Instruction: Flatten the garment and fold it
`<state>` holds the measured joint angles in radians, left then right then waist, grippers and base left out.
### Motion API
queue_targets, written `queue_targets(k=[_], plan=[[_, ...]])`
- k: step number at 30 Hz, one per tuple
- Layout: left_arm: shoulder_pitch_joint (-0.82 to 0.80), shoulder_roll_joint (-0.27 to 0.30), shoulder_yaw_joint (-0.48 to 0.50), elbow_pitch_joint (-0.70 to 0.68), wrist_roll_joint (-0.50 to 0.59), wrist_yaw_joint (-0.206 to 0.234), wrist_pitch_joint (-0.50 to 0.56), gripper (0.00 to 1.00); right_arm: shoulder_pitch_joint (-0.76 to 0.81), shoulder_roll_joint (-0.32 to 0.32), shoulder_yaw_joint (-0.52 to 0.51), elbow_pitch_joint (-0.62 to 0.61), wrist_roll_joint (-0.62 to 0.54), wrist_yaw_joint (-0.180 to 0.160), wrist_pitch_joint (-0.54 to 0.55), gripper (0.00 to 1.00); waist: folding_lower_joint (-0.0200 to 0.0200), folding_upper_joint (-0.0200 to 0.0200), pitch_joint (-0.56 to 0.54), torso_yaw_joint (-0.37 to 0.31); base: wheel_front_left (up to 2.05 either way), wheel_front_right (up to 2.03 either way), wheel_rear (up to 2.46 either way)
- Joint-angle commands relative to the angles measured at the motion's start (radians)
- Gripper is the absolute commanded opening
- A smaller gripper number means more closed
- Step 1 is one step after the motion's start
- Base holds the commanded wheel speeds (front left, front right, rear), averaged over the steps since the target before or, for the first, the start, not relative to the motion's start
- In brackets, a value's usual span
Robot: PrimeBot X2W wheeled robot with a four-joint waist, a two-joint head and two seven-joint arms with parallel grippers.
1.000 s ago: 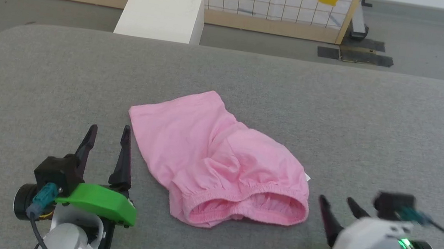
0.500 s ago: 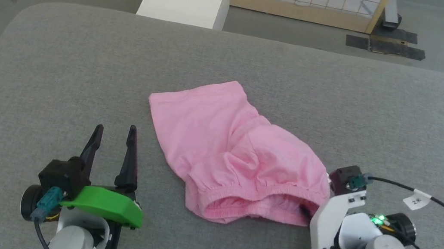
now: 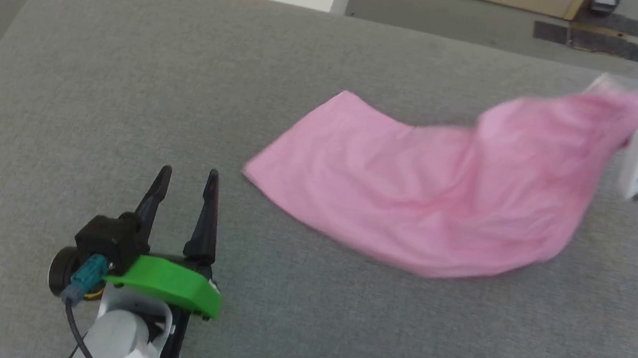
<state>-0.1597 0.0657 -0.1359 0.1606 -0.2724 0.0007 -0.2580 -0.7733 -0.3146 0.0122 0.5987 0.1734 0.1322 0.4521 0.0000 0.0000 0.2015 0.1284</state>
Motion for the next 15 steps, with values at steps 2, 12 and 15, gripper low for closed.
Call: queue_targets(k=[2,12,15], plan=[[-0.026,-0.005,0.001,0.009,0.008,-0.005,-0.004,1.0,-0.044,-0.001,-0.035,0.043,-0.05,-0.002,-0.044,0.0,0.0,0.0,0.032,0.027,0.0,0.0,0.0],[-0.021,-0.011,0.017,0.046,0.011,-0.01,-0.004,1.0,-0.036,0.077,-0.182,0.144,-0.096,-0.002,-0.199,1.0,0.0,0.0,-0.013,-0.016,0.0,0.0,0.0],[-0.012,-0.011,0.024,0.054,0.012,-0.013,-0.004,1.0,0.01,0.113,-0.201,0.094,-0.086,-0.002,-0.334,1.0,0.0,0.0,-0.038,-0.043,0.0,0.0,0.0]])
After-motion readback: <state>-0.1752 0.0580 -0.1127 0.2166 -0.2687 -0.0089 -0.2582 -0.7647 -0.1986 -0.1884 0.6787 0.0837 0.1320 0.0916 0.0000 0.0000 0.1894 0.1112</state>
